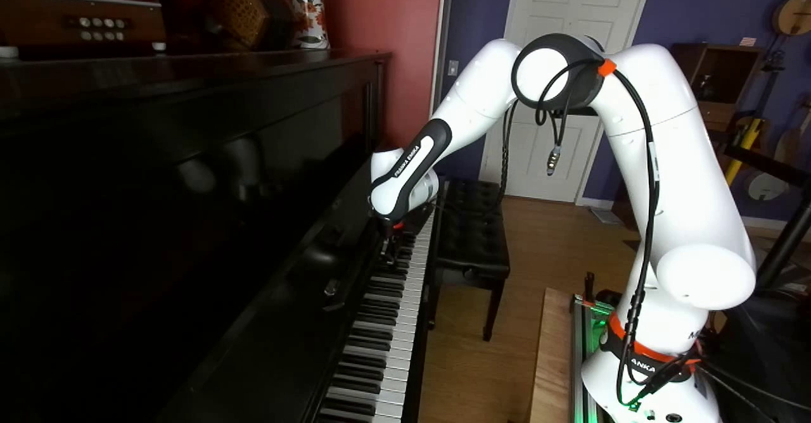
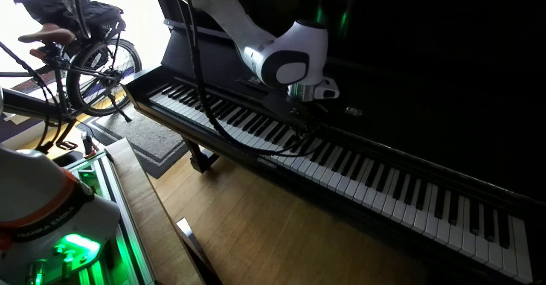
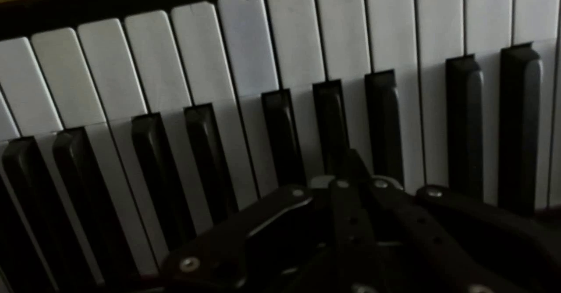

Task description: Push a black key on the piano

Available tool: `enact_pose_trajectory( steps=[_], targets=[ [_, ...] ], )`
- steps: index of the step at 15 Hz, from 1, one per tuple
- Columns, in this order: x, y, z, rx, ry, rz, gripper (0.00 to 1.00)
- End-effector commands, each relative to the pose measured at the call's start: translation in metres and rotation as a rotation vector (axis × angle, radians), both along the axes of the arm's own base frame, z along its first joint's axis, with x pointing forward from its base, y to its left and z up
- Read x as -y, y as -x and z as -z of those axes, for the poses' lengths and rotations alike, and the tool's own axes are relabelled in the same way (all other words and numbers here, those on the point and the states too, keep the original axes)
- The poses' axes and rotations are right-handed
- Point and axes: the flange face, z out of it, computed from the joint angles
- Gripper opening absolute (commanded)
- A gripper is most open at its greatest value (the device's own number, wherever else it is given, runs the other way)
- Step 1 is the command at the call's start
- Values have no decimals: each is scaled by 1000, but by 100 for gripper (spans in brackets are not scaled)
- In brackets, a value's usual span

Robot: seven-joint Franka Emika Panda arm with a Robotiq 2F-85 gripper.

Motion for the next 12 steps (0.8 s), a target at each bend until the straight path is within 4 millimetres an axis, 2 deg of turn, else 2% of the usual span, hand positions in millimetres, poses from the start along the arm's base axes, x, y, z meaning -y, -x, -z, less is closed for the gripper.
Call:
enact_pose_trajectory(
  steps=[1, 5, 12],
  targets=[
    [3, -3, 11, -4, 17, 4, 0],
    [3, -4, 10, -4, 14, 1, 0],
    [-7, -3, -21, 17, 5, 26, 0]
  ],
)
